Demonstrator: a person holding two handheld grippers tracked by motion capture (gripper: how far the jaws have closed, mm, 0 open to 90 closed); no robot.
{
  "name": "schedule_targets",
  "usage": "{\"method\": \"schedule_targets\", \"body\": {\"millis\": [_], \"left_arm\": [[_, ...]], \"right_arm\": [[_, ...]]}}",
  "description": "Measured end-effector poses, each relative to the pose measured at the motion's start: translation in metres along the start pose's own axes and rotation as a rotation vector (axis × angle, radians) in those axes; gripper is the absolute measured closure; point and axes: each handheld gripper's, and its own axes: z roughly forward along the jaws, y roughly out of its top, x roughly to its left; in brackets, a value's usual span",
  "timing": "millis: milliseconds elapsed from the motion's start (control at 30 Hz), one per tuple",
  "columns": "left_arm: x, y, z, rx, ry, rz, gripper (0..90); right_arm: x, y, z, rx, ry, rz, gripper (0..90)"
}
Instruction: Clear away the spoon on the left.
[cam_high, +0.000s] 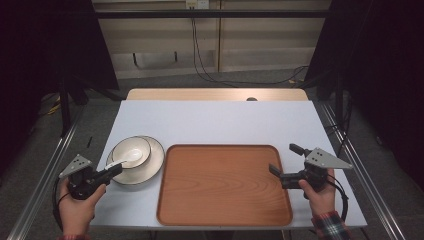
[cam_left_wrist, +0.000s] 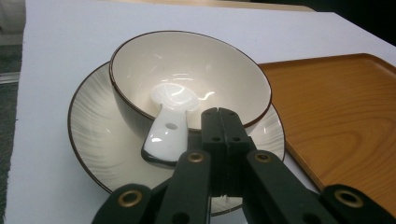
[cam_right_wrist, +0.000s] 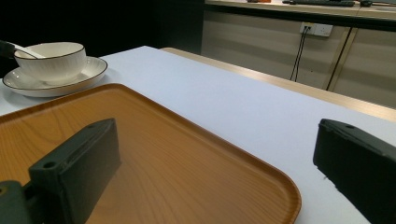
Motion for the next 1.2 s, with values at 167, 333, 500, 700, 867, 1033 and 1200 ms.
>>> {"method": "schedule_targets", "body": {"millis": [167, 333, 500, 700, 867, 1033, 1200], "left_arm": [[0.001, 0.001, -0.002, -0.013, 0.010, -0.010, 90.0], [0.006, -0.001, -0.004, -0.016, 0.024, -0.022, 90.0], [0.009, 0.001, -0.003, -0.016, 0.035, -0.024, 90.0], [0.014, 0.002, -0.003, -0.018, 0.060, -0.026, 90.0], [0.016, 0.006, -0.004, -0.017, 0.078, -0.012, 90.0], [0.026, 0.005, -0.005, -0.026, 0.098, -0.034, 90.0], [0.030, 0.007, -0.006, -0.024, 0.108, -0.027, 90.0]], "right_arm": [[0.000, 0.000, -0.001, -0.003, -0.002, 0.001, 0.2], [0.000, 0.000, -0.001, -0.004, -0.001, 0.001, 0.2], [0.000, 0.000, -0.001, -0.002, 0.001, 0.000, 0.2], [0.000, 0.000, -0.001, -0.002, 0.002, 0.002, 0.2], [0.000, 0.000, -0.001, -0.003, -0.001, 0.003, 0.2], [0.001, 0.000, -0.001, 0.000, 0.001, 0.003, 0.2], [0.001, -0.001, 0.000, 0.005, 0.004, 0.001, 0.2]]}}
